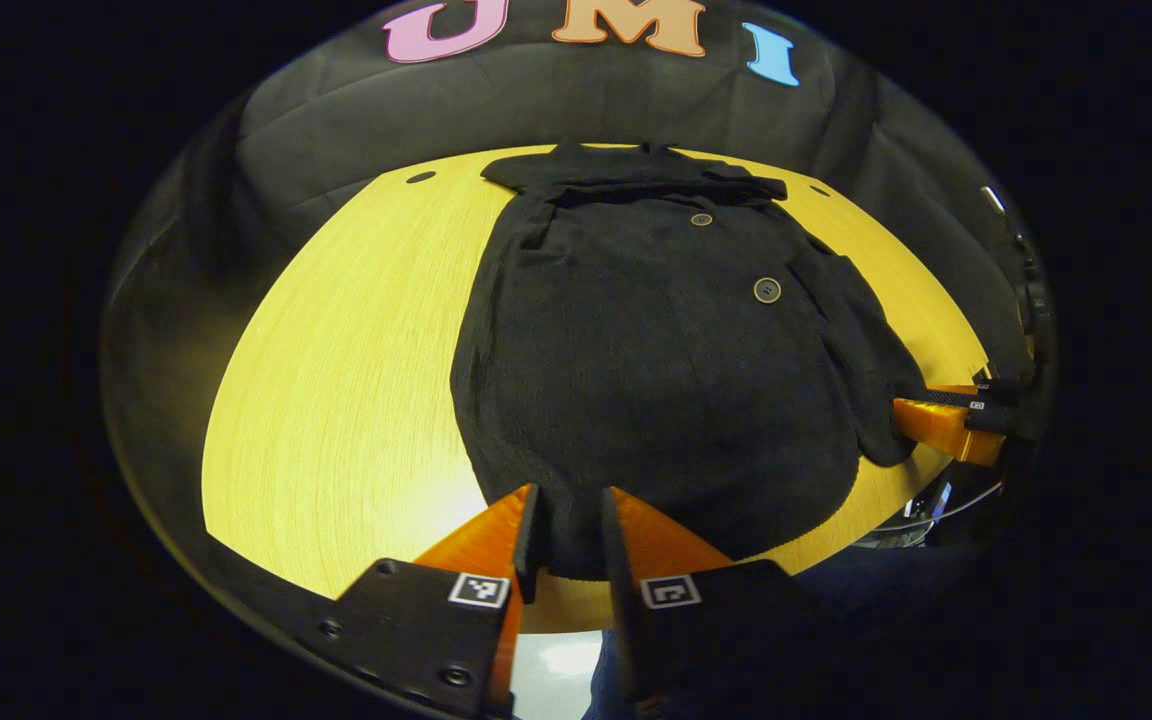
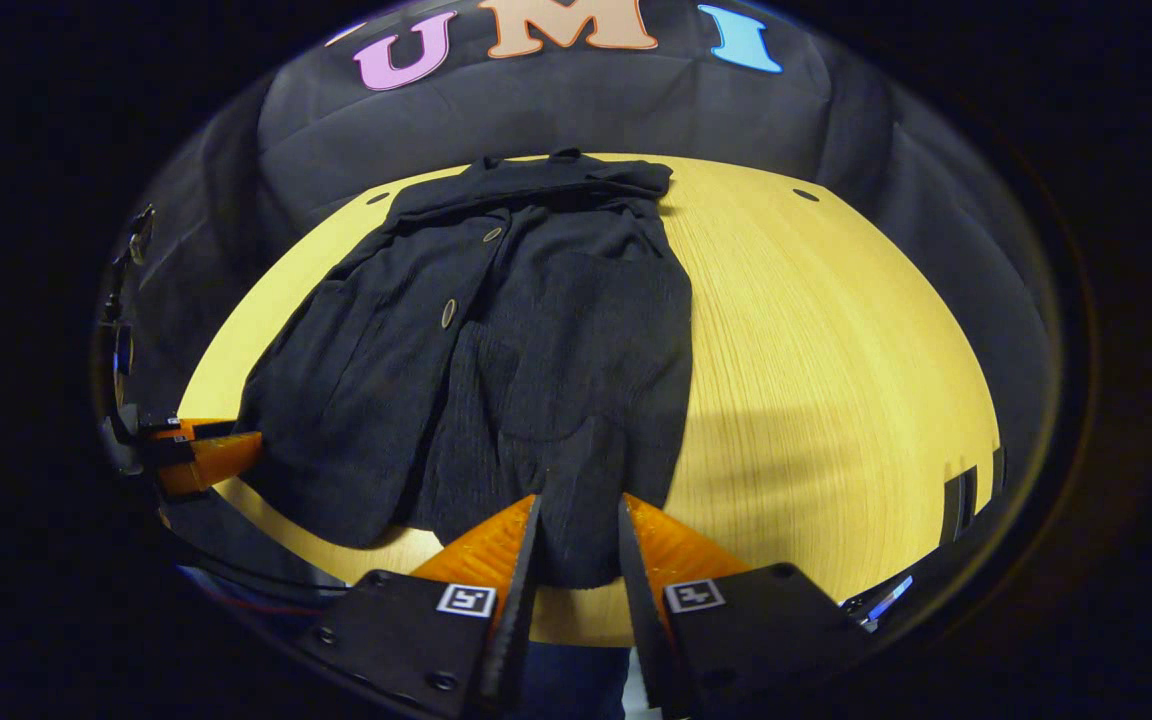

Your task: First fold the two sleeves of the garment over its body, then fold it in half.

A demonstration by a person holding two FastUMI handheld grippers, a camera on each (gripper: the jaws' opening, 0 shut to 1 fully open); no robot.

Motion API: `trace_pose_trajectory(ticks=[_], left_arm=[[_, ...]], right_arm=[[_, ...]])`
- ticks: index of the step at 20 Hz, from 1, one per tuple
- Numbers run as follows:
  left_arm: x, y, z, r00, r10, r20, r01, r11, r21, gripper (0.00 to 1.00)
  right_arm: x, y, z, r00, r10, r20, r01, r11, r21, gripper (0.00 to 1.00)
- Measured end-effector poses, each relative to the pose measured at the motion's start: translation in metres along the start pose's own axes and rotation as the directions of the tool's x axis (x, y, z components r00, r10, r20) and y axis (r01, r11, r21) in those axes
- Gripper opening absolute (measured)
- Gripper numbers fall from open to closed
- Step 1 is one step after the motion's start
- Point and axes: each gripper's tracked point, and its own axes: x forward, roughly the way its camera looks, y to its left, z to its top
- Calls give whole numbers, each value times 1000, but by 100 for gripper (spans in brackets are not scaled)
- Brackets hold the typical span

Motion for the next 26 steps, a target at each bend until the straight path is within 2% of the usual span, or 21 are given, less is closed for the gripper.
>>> trace_pose_trajectory(ticks=[1,3,5,8,11,12,16,19,22,23,25,26], left_arm=[[0,-1,1,1000,-5,-1,5,1000,-16,19],[1,1,3,1000,-6,7,7,999,-47,4],[1,0,3,1000,-11,12,11,998,-65,0],[1,1,5,1000,-14,13,15,997,-74,0],[1,0,6,1000,-22,12,23,997,-78,0],[1,0,7,1000,-30,9,31,997,-77,0],[-4,6,15,999,-49,13,50,996,-79,0],[-8,10,41,997,-59,52,62,997,-55,0],[-11,11,79,991,-75,108,81,995,-50,0],[-10,10,91,988,-82,130,89,995,-46,0],[-9,13,114,982,-81,168,89,995,-38,0],[-9,15,123,980,-81,183,91,995,-46,0]], right_arm=[[-3,0,0,1000,-1,-6,1,1000,-13,36],[-2,4,2,1000,6,-13,-7,999,-42,30],[-5,6,2,1000,4,-21,-6,997,-83,26],[-7,7,4,1000,-9,-25,6,992,-124,12],[-10,7,7,999,-24,-25,21,992,-122,11],[-9,7,6,999,-27,-24,24,992,-120,7],[-14,7,12,999,-28,-20,26,995,-101,7],[-20,15,29,1000,8,0,-8,998,-63,7],[-29,18,62,998,8,62,-4,998,-66,7],[-30,22,74,996,10,84,-4,997,-73,2],[-34,27,101,992,6,125,6,995,-101,3],[-36,28,115,989,1,145,16,993,-117,7]])
